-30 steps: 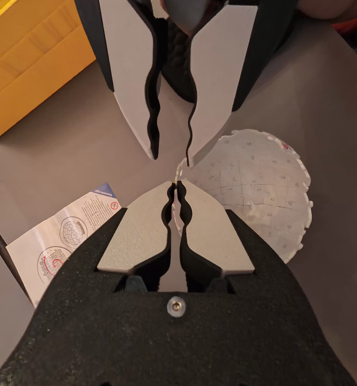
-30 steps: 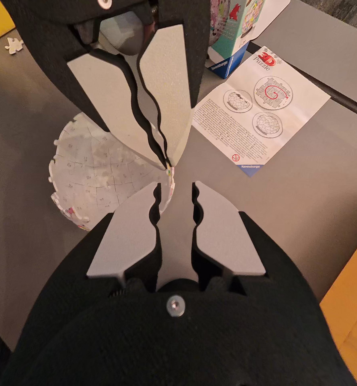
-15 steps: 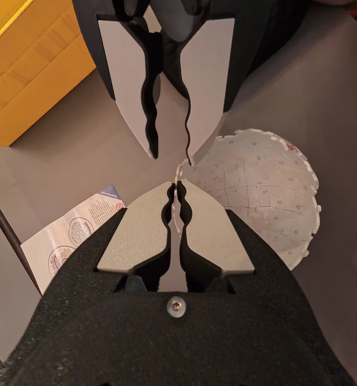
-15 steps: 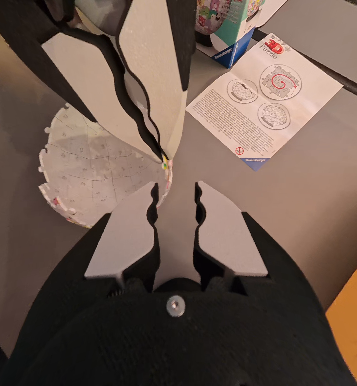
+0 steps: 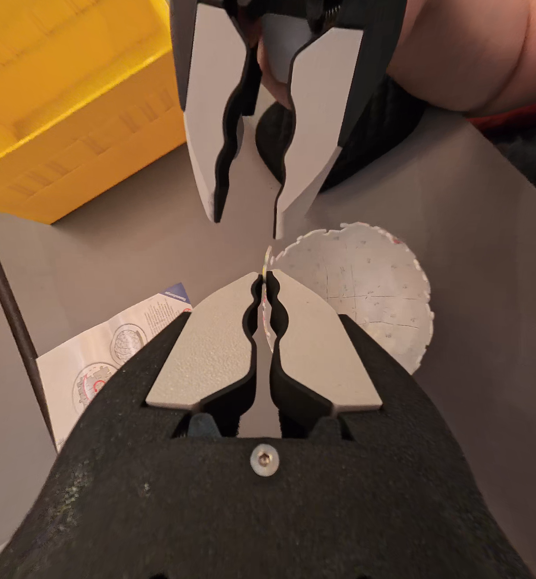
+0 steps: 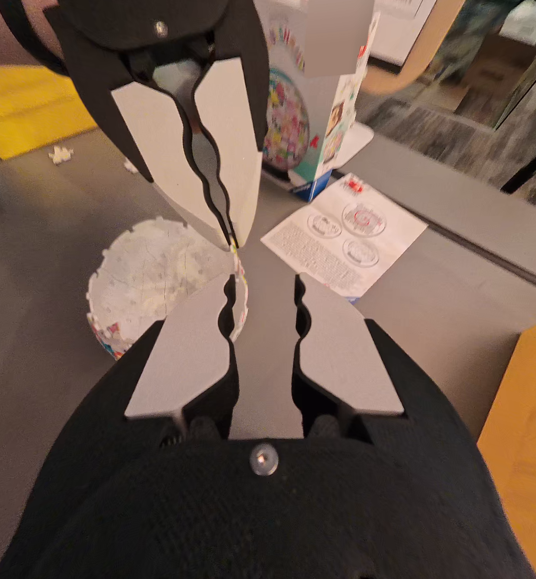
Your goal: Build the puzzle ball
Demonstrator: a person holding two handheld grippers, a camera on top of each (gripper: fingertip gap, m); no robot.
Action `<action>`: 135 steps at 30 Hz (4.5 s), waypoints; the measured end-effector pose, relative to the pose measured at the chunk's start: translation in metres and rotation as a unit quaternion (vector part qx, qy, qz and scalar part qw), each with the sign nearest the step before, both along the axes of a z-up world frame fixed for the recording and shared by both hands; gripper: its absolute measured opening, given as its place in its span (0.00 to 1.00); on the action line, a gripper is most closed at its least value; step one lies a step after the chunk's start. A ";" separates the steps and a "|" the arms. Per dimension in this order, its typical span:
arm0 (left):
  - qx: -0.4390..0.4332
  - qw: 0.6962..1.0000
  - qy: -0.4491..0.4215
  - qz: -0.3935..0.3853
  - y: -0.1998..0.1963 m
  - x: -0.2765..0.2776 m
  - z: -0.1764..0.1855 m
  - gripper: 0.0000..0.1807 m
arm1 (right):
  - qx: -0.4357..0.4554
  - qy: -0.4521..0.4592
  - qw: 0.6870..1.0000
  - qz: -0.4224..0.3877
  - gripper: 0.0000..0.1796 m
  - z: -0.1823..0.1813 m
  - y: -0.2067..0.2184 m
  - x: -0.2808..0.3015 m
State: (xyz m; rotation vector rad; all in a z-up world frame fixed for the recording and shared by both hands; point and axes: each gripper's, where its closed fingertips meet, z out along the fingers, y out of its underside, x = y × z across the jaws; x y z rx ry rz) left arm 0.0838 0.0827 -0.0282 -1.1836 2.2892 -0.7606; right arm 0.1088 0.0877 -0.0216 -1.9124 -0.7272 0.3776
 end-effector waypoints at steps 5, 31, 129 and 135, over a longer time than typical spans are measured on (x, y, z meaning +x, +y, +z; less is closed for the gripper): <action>-0.005 1.000 -0.022 0.010 -0.008 0.000 0.029 0.01 | 0.107 0.082 0.991 0.020 0.20 0.045 -0.006 -0.001; -0.028 0.996 -0.041 0.074 -0.024 0.029 0.070 0.01 | 0.217 0.220 0.949 0.062 0.17 0.081 -0.019 0.014; 0.161 0.976 0.144 0.036 -0.010 0.001 -0.044 0.01 | -0.152 0.028 0.986 0.056 0.30 -0.063 -0.011 -0.009; 0.171 0.973 0.149 0.036 -0.007 0.004 -0.049 0.01 | -0.158 0.020 0.986 0.058 0.26 -0.065 -0.012 -0.011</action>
